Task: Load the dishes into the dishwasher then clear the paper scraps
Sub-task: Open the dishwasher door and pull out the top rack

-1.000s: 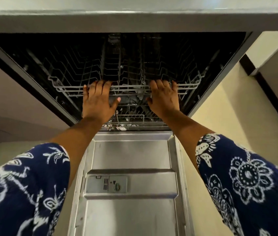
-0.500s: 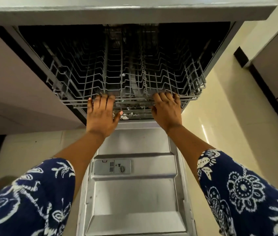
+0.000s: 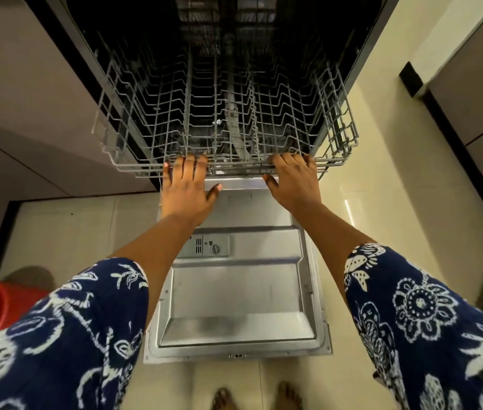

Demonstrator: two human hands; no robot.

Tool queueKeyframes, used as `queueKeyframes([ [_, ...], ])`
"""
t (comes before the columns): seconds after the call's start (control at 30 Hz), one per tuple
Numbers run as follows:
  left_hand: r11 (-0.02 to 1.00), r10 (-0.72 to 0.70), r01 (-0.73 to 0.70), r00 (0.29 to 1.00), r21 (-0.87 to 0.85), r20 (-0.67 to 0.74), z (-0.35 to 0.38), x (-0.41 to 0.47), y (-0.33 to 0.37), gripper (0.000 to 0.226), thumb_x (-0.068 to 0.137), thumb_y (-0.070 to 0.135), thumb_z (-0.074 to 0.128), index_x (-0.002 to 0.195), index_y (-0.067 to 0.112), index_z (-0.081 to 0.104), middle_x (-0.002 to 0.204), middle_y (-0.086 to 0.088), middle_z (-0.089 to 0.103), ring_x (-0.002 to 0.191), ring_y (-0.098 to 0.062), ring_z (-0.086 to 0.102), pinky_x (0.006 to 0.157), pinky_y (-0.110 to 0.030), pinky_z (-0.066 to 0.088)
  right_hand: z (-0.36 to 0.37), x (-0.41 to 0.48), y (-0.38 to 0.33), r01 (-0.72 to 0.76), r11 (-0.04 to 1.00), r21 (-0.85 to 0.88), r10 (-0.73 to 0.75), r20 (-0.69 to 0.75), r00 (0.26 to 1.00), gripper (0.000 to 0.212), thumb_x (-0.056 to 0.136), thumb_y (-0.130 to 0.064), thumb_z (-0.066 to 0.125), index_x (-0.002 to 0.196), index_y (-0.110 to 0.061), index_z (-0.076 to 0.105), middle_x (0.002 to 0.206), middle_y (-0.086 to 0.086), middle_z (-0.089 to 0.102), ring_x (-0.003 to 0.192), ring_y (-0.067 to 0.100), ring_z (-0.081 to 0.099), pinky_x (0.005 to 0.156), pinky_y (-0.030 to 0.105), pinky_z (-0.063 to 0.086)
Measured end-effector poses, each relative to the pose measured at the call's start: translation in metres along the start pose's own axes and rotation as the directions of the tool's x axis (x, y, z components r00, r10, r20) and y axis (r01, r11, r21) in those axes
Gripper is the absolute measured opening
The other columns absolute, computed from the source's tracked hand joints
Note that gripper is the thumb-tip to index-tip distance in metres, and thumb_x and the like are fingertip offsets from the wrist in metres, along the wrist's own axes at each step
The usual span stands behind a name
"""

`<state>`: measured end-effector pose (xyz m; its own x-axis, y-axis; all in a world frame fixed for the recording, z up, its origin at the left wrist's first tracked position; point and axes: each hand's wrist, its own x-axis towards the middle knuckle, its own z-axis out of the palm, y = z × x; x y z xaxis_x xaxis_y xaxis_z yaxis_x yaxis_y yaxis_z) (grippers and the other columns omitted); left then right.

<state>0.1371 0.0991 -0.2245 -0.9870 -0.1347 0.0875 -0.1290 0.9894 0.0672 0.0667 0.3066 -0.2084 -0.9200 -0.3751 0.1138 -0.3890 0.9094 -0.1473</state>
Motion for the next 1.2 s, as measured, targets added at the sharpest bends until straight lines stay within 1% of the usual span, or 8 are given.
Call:
queueKeyframes([
  [0.47,0.999,-0.033,0.031,0.994,-0.025,-0.099,-0.003,-0.073,0.014,0.039,0.096,0.042,0.045,0.121,0.013,0.052,0.114,-0.012,0.056,0.112,-0.032,0.049,0.110,-0.053,0.022,0.002,-0.072,-0.003,0.014,0.995,0.097,-0.004,-0.102,0.995,0.021,0.095,-0.033,0.048,0.101,-0.018,0.062,0.095,0.001,0.064,0.094,0.023,0.055,0.094,0.043,0.033],
  [0.67,0.994,0.066,-0.087,0.965,-0.073,-0.252,0.000,-0.085,0.010,0.026,0.099,0.037,0.038,0.095,0.016,0.053,0.086,-0.006,0.059,0.080,-0.026,0.050,0.079,-0.034,0.027,0.009,-0.096,0.010,0.033,0.996,0.079,-0.015,-0.214,0.977,0.021,0.091,-0.035,0.050,0.089,-0.018,0.063,0.083,-0.001,0.063,0.083,0.023,0.056,0.086,0.036,0.030],
  [0.77,0.986,0.076,-0.114,0.957,-0.122,-0.281,0.006,-0.092,0.008,0.024,0.098,0.037,0.039,0.094,0.018,0.054,0.084,-0.002,0.060,0.077,-0.024,0.050,0.076,-0.033,0.027,0.011,-0.104,0.012,0.057,0.996,0.067,-0.039,-0.247,0.968,0.028,0.090,-0.038,0.043,0.088,-0.019,0.064,0.082,-0.002,0.064,0.081,0.023,0.057,0.085,0.035,0.029],
  [0.9,0.972,0.103,-0.163,0.942,-0.169,-0.319,0.014,-0.098,-0.002,0.020,0.096,0.037,0.041,0.096,0.020,0.051,0.086,-0.003,0.061,0.076,-0.026,0.051,0.076,-0.033,0.026,0.016,-0.110,0.006,0.081,0.996,0.037,-0.068,-0.275,0.959,0.023,0.089,-0.035,0.049,0.087,-0.019,0.064,0.079,-0.002,0.063,0.078,0.023,0.057,0.082,0.035,0.028],
  [1.0,0.987,0.136,-0.153,0.963,-0.054,-0.234,0.016,-0.104,-0.004,0.034,0.095,0.045,0.038,0.106,0.018,0.055,0.098,-0.007,0.060,0.084,-0.028,0.052,0.083,-0.036,0.029,0.018,-0.117,-0.004,0.021,0.999,0.050,-0.011,-0.185,0.983,0.029,0.092,-0.039,0.042,0.096,-0.019,0.062,0.089,-0.001,0.063,0.089,0.024,0.058,0.096,0.040,0.028],
  [1.07,0.991,0.131,-0.132,0.986,-0.005,-0.103,0.014,-0.106,-0.002,0.045,0.093,0.051,0.035,0.116,0.016,0.053,0.111,-0.009,0.056,0.096,-0.031,0.052,0.092,-0.042,0.031,0.020,-0.123,-0.007,0.005,1.000,0.019,-0.003,-0.087,0.996,0.032,0.093,-0.040,0.046,0.115,-0.020,0.058,0.112,0.002,0.062,0.112,0.026,0.053,0.110,0.046,0.018],
  [1.13,0.996,0.094,-0.094,0.995,0.003,0.024,0.007,-0.107,0.002,0.053,0.092,0.055,0.034,0.124,0.016,0.048,0.120,-0.010,0.052,0.107,-0.032,0.049,0.101,-0.048,0.032,0.017,-0.127,-0.006,0.016,1.000,-0.011,-0.016,0.013,1.000,0.046,0.090,-0.038,0.055,0.131,-0.018,0.048,0.134,0.006,0.052,0.131,0.028,0.041,0.114,0.051,0.007],
  [1.2,0.997,0.075,-0.074,0.991,-0.017,0.107,0.000,-0.104,0.003,0.058,0.089,0.058,0.036,0.128,0.015,0.046,0.124,-0.011,0.050,0.112,-0.033,0.047,0.105,-0.051,0.031,0.009,-0.127,-0.005,0.032,0.999,-0.036,-0.028,0.099,0.995,0.059,0.086,-0.037,0.060,0.137,-0.016,0.041,0.143,0.010,0.044,0.137,0.030,0.034,0.113,0.053,0.005],
])
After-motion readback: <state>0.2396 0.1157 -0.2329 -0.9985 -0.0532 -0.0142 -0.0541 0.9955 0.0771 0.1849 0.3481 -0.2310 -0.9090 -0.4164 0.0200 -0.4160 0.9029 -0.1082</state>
